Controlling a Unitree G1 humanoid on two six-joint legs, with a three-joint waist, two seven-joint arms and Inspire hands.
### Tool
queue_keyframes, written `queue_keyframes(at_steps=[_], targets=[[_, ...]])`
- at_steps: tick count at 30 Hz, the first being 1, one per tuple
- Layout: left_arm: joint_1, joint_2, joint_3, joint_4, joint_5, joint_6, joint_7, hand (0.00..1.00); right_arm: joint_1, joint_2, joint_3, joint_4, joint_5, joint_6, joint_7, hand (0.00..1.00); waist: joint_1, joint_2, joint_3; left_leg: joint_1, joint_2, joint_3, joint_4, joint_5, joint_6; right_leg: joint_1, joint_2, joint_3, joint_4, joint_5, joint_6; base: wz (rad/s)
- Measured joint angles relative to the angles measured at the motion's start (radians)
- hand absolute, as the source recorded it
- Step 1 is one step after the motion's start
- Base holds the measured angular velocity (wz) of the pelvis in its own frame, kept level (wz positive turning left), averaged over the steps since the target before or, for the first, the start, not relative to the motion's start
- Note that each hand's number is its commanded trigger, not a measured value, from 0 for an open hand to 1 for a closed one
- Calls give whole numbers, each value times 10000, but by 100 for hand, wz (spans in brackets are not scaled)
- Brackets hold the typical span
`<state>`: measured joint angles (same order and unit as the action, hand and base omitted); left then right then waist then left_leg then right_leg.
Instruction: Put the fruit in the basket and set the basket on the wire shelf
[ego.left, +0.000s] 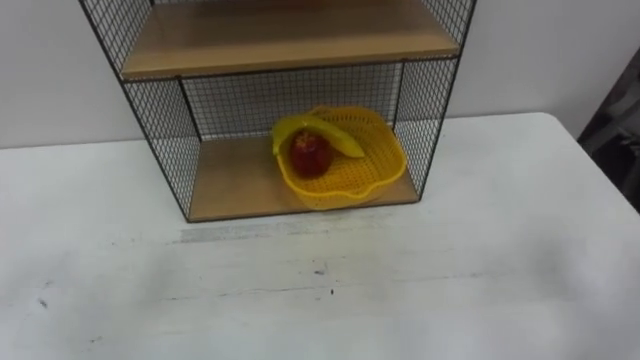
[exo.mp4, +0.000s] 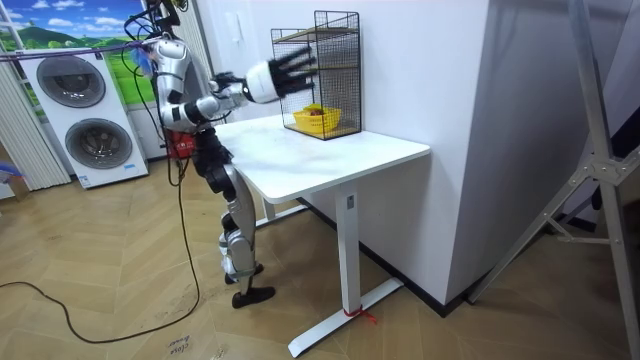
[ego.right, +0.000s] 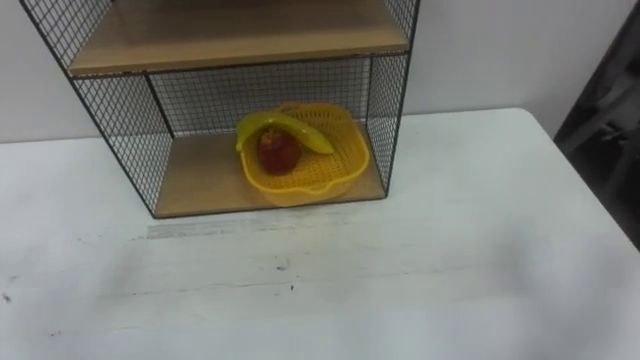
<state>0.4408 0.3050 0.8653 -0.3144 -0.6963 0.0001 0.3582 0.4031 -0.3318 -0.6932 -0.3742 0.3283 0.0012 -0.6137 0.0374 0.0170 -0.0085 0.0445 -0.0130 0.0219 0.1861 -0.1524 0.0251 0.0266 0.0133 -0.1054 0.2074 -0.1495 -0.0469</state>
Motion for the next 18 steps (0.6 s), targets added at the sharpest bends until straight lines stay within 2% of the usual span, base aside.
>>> queue_keyframes(at_steps=[1,2,5,6,7,9,11,12,14,16,18], targets=[[235,3,550,87,-335,-322,513,0,48,-50,-391,0,171,-154,-405,0,8,-5,-54,-7,-21,-2,6,-3,3,-54,-66,-114,126,-58,-8,5],[292,10,1056,304,-437,-492,983,0,151,-103,-784,12,279,-202,-835,0,7,32,-45,-6,-51,-23,20,-8,8,-114,-112,-133,292,-157,-1,6],[538,44,2048,1062,-607,-608,2166,0,230,-266,-1684,334,830,-306,-1854,0,36,44,-54,-68,-92,-127,106,-23,11,-160,-140,-154,412,-258,4,11],[558,49,2167,1244,-679,-665,2377,0,211,-342,-1860,487,956,-341,-2045,0,25,53,-57,-116,-94,-141,152,-37,13,-175,-141,-177,413,-257,7,13],[527,145,2434,1682,-1058,-723,2814,0,176,-549,-2189,756,1173,-343,-2460,0,21,63,-75,-232,-114,-171,208,-40,18,-262,-159,-211,442,-259,12,14],[463,526,2826,2294,-1714,-744,3580,0,168,-865,-2806,946,1664,-373,-3178,0,110,61,-92,-410,-155,-202,282,-43,24,-478,-196,-222,638,-331,34,9],[468,1349,3145,3352,-2222,-978,4365,0,213,-1716,-3548,1795,2526,-663,-3894,0,215,57,-103,-559,-182,-281,400,-75,49,-585,-246,-335,713,-372,39,7],[470,1579,3226,3703,-2286,-1038,4500,0,202,-1918,-3733,2060,2633,-668,-3990,0,227,46,-111,-612,-183,-311,430,-87,50,-617,-248,-351,713,-376,36,11],[661,2513,3502,5736,-2991,-1371,4755,0,209,-2814,-4064,3901,2950,-868,-4146,0,190,21,-130,-818,-180,-373,605,-170,45,-708,-244,-406,718,-389,36,9],[730,2760,3507,7111,-3583,-1387,4787,0,225,-3048,-4379,5292,3255,-884,-4158,0,173,41,-156,-1043,-176,-386,787,-256,54,-828,-246,-467,716,-394,40,9],[750,2765,3483,8429,-4163,-1385,4782,0,343,-3039,-4397,6608,3784,-882,-4185,0,161,54,-160,-1101,-183,-417,855,-323,76,-820,-243,-490,690,-402,52,8]])
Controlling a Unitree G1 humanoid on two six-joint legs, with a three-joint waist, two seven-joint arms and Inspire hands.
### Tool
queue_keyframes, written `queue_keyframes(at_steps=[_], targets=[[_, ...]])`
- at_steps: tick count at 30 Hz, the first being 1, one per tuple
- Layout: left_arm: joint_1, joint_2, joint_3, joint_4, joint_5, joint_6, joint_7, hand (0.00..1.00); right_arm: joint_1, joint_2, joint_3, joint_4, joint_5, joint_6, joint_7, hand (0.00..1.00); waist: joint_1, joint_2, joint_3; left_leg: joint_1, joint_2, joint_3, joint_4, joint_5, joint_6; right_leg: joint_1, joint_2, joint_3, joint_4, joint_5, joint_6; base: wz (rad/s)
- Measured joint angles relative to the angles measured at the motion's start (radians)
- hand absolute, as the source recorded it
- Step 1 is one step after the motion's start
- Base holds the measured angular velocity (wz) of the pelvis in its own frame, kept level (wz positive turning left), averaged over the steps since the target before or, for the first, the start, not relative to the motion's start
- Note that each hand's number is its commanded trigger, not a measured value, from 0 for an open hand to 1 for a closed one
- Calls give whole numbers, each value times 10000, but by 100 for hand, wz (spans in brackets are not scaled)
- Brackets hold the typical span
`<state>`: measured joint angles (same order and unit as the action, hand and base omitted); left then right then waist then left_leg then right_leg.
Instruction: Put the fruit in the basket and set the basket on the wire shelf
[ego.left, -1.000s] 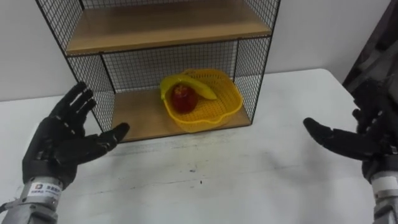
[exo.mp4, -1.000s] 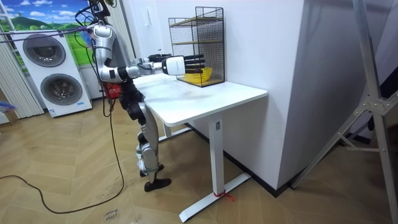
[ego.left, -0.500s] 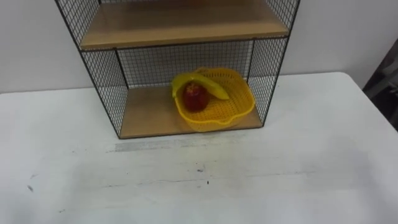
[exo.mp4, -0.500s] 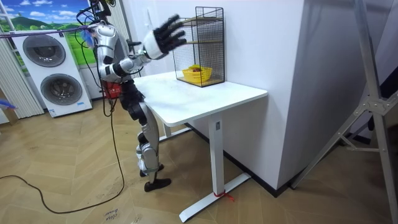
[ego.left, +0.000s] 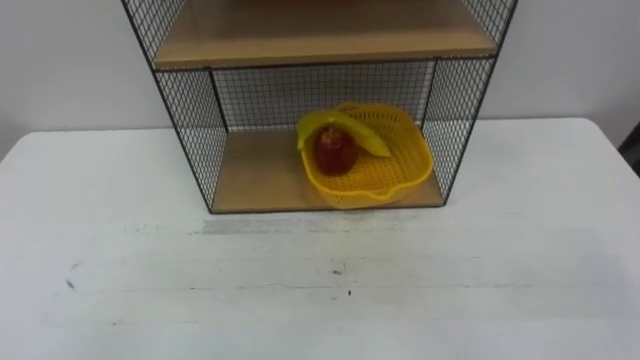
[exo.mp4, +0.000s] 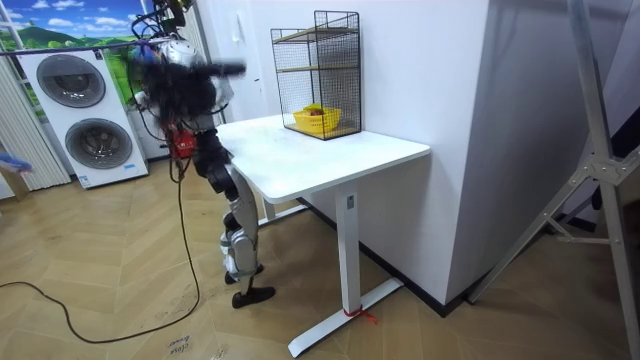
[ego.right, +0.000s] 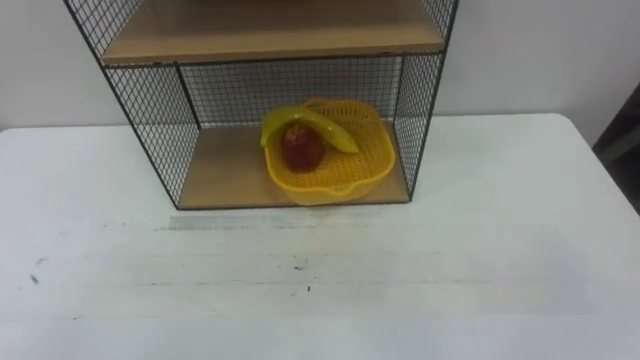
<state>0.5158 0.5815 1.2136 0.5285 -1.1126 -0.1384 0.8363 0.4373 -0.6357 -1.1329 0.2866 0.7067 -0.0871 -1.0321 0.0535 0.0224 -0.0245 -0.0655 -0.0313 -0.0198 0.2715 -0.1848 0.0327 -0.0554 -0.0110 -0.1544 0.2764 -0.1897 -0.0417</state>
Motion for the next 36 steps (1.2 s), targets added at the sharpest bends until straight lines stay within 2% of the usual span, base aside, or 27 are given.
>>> queue_keyframes(at_steps=[2,3,4,5,6,7,8,9,10,11,14,16,18,19,21,23,24,26,27,29,30,31,33,34,35,36], targets=[[-169,0,-327,1977,-320,7,-96,0,118,276,183,1651,445,1,167,0,-89,22,14,-12,-35,-151,7,-14,20,136,-32,-158,-75,69,-81,14],[-189,-5,-515,2420,-327,14,-178,0,174,433,247,2017,468,-19,227,0,-111,21,18,-11,-41,-175,9,-8,14,172,-30,-189,-115,80,-78,21],[-189,-90,-809,3259,-329,21,-409,0,293,730,498,2865,552,-57,456,0,-144,27,13,17,-31,-235,17,-9,12,218,-22,-268,-226,83,-36,10],[-189,-308,-846,4028,-326,20,-728,0,365,1086,680,3711,570,-94,816,0,-146,27,12,37,-21,-266,22,-24,29,236,-24,-269,-216,46,9,5],[-189,-458,-845,4377,-321,16,-876,0,424,1298,787,4137,609,-116,995,0,-151,28,12,54,-20,-269,16,-34,44,246,-24,-259,-203,31,10,0],[-186,-796,-881,5033,-295,-15,-1191,0,558,1722,1127,5133,786,-247,1381,0,-152,31,10,103,-18,-272,3,-50,66,285,-17,-219,-201,-26,-29,0],[-177,-1326,-1036,5453,-231,-128,-1466,0,524,2090,1598,6266,975,-335,1795,0,-154,30,11,174,3,-227,-20,-55,68,332,7,-128,-208,-34,-36,-5],[-163,-1639,-1207,5621,-134,-193,-1565,0,500,2316,1851,6702,1062,-352,1935,0,-159,41,17,219,17,-195,-18,-68,59,367,10,-112,-210,-34,-37,-9],[-185,-2301,-1571,5870,89,-253,-1748,0,336,2867,2329,7434,1111,-397,2247,0,-219,46,12,283,61,-103,11,-107,26,425,15,-111,-206,-34,-37,-3],[-361,-2763,-1810,6227,227,-239,-1923,0,30,3301,2574,8218,1166,-414,2494,0,-281,41,10,321,110,7,27,-143,-19,468,18,-108,-191,-37,-42,0],[-983,-3297,-2279,7254,802,-175,-2506,0,-604,3900,3006,9342,1230,-406,2843,0,-296,41,13,437,167,164,24,-162,-46,549,16,-68,-126,-37,-42,-4],[-1192,-3461,-2534,7465,1509,-140,-2989,0,-858,3906,3417,9739,1201,-394,3214,0,-310,13,23,571,165,168,9,-162,-45,686,12,-68,-124,-38,-41,2],[-1320,-3476,-2844,7560,2151,-110,-3529,0,-1093,3871,3740,10122,1006,-366,3758,0,-306,-54,25,708,172,197,-38,-162,-46,814,15,-58,-148,-33,-1,2],[-1322,-3518,-3059,7576,2738,-45,-3928,0,-1230,3867,3928,10323,803,-234,4156,0,-271,-100,22,787,216,308,-81,-157,-54,896,27,-42,-209,-5,30,-7],[-1330,-3644,-3503,7576,3827,131,-4421,0,-1477,3879,4423,10479,448,20,4626,0,-217,-153,32,877,351,734,-195,-118,-118,901,26,48,-231,36,18,-13],[-1423,-3828,-4340,7578,5508,584,-4887,0,-1844,3917,5159,10636,-495,341,5182,0,-194,-168,22,1013,354,885,-296,-107,-134,935,28,187,-254,95,31,-17],[-1476,-3876,-4481,7578,6038,690,-5001,0,-1911,3946,5338,10659,-733,400,5346,0,-176,-175,21,1046,355,915,-322,-107,-134,955,29,212,-270,110,42,-10],[-1788,-3980,-5669,7569,7728,1072,-5418,0,-2218,4049,6631,10745,-1376,789,5921,0,-162,-223,28,1171,366,968,-402,-109,-131,1126,56,234,-471,214,66,-6],[-1883,-4012,-6026,7563,8197,1166,-5530,0,-2224,4063,6966,10775,-1585,912,6089,0,-156,-223,32,1212,372,989,-430,-109,-131,1185,72,254,-567,271,69,-9],[-2422,-4112,-7437,7481,10063,1629,-5845,0,-2643,4189,7991,10811,-2481,1245,6614,0,-269,-283,46,1323,361,995,-525,-99,-141,1314,96,305,-727,388,65,-7],[-2583,-4117,-7823,7467,10401,1718,-5897,0,-2701,4239,8235,10816,-2650,1316,6776,0,-294,-305,48,1336,361,995,-525,-86,-151,1328,104,313,-729,390,66,0],[-2905,-4173,-8409,7411,10997,1868,-5970,0,-2889,4364,8635,10835,-3109,1423,7009,0,-364,-349,110,1423,366,992,-527,-43,-150,1425,119,312,-750,387,68,0],[-3281,-4265,-9117,7078,11710,2066,-6108,0,-3133,4560,9187,10816,-3634,1575,7318,0,-477,-394,165,1454,379,998,-537,32,-122,1439,152,353,-752,383,62,-7],[-3230,-4313,-9630,6817,12146,1988,-6150,0,-3248,4648,9601,10733,-3822,1652,7522,0,-524,-401,209,1454,381,1006,-544,78,-131,1424,165,379,-772,395,44,-8],[-3192,-4353,-9996,6646,12450,2103,-6138,0,-3265,4723,9958,10679,-3946,1703,7715,0,-512,-399,268,1422,374,993,-541,97,-146,1419,164,366,-822,406,30,0],[-3214,-4371,-10178,6588,12605,2254,-6136,0,-3291,4760,10069,10665,-4001,1737,7791,0,-512,-400,280,1387,374,990,-550,98,-145,1406,164,351,-874,415,19,3]])
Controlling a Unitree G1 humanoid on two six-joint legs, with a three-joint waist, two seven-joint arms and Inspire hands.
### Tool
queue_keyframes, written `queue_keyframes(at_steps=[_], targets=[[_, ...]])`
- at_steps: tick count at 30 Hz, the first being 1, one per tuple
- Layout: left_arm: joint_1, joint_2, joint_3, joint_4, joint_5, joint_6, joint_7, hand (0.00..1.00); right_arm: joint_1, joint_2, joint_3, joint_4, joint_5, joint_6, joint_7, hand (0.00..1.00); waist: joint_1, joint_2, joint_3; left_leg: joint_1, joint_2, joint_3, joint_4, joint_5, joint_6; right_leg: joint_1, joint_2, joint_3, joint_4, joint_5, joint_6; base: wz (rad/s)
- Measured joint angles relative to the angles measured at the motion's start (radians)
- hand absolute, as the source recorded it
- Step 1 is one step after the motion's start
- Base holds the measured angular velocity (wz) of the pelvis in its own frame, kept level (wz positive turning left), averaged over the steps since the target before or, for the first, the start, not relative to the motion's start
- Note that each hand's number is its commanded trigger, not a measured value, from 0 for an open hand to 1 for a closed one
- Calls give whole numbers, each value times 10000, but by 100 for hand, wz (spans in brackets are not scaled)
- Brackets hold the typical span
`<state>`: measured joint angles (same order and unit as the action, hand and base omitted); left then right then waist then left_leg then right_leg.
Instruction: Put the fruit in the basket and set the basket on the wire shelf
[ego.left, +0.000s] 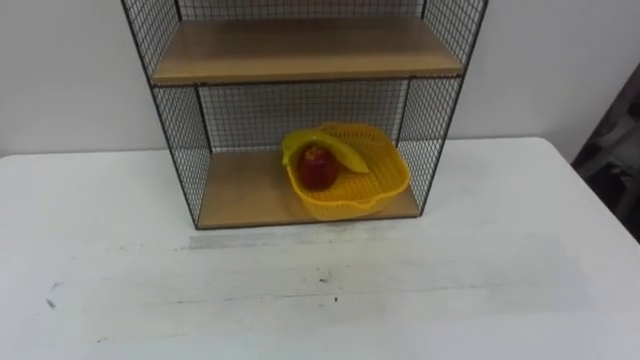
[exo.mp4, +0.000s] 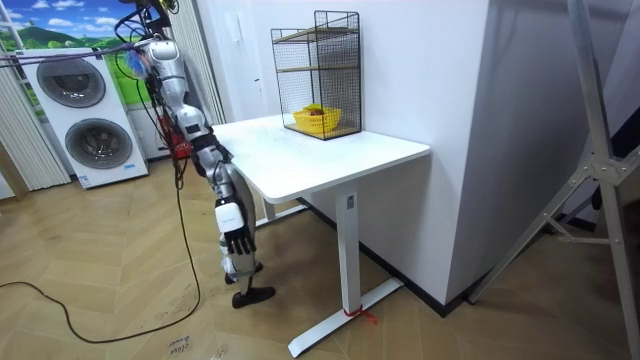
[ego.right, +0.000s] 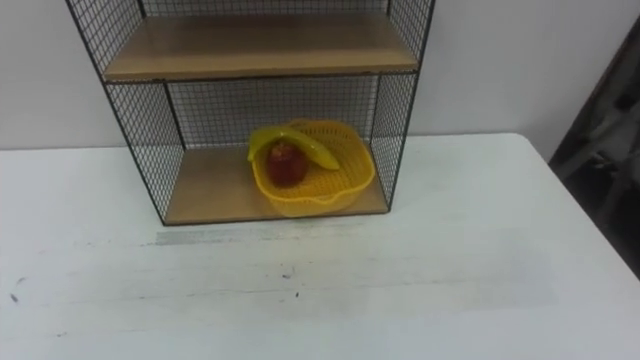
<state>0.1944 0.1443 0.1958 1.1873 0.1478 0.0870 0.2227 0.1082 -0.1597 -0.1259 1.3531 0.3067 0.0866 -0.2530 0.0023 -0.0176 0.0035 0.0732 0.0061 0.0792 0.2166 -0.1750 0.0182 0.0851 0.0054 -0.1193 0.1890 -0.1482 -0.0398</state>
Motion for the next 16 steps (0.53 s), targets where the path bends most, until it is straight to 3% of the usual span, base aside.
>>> queue_keyframes(at_steps=[1,6,16], targets=[[-7,-43,-287,-112,150,218,8,0,-77,49,244,-17,6,25,168,0,37,5,0,-70,1,40,-33,5,4,-95,-1,29,-13,15,-2,-4],[-2,-159,-1035,-109,112,425,0,0,-274,182,1360,-353,467,-29,715,0,65,-5,86,-184,4,164,-140,107,6,-328,31,130,-44,115,53,-6],[-9,-459,-1003,-97,199,438,-614,0,27,222,1484,-332,1592,-236,2413,0,57,-18,52,-207,29,249,-171,120,14,-343,51,231,-80,113,9,-2]])
